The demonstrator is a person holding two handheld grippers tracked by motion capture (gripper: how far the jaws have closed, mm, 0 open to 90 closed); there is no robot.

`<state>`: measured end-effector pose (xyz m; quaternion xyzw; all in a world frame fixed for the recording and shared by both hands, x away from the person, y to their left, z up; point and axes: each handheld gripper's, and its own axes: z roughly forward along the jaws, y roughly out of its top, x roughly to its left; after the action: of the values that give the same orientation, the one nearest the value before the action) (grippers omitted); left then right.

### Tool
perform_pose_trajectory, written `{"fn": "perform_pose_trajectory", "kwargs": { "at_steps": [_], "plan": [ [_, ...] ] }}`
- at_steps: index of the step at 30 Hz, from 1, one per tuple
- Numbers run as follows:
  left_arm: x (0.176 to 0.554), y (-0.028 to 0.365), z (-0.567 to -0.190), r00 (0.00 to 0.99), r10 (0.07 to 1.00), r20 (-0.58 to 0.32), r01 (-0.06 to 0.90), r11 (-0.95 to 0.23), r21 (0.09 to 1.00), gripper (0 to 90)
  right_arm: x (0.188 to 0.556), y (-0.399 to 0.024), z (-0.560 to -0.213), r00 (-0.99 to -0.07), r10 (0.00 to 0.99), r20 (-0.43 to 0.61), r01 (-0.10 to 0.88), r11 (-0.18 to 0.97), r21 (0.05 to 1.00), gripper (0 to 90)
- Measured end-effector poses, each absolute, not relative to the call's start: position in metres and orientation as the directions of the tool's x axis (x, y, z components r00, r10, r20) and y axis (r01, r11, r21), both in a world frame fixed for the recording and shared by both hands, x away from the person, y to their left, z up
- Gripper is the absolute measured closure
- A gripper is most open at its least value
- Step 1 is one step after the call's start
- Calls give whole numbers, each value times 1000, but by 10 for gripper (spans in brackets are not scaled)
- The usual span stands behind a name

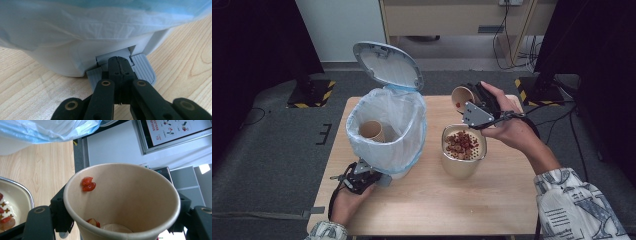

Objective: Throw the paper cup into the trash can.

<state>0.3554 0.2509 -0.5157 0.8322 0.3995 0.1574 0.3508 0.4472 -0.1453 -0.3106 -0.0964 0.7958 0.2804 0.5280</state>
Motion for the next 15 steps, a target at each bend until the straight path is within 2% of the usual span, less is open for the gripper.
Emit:
{"fn": "perform_pose_trajectory", "kwargs": {
  "at_steps": [15],
  "plan": [
    [355,251,-516,630,777,-20,554,-432,712,900,444,-134,-299,-492,235,-838,-449,756,476,266]
  ]
}}
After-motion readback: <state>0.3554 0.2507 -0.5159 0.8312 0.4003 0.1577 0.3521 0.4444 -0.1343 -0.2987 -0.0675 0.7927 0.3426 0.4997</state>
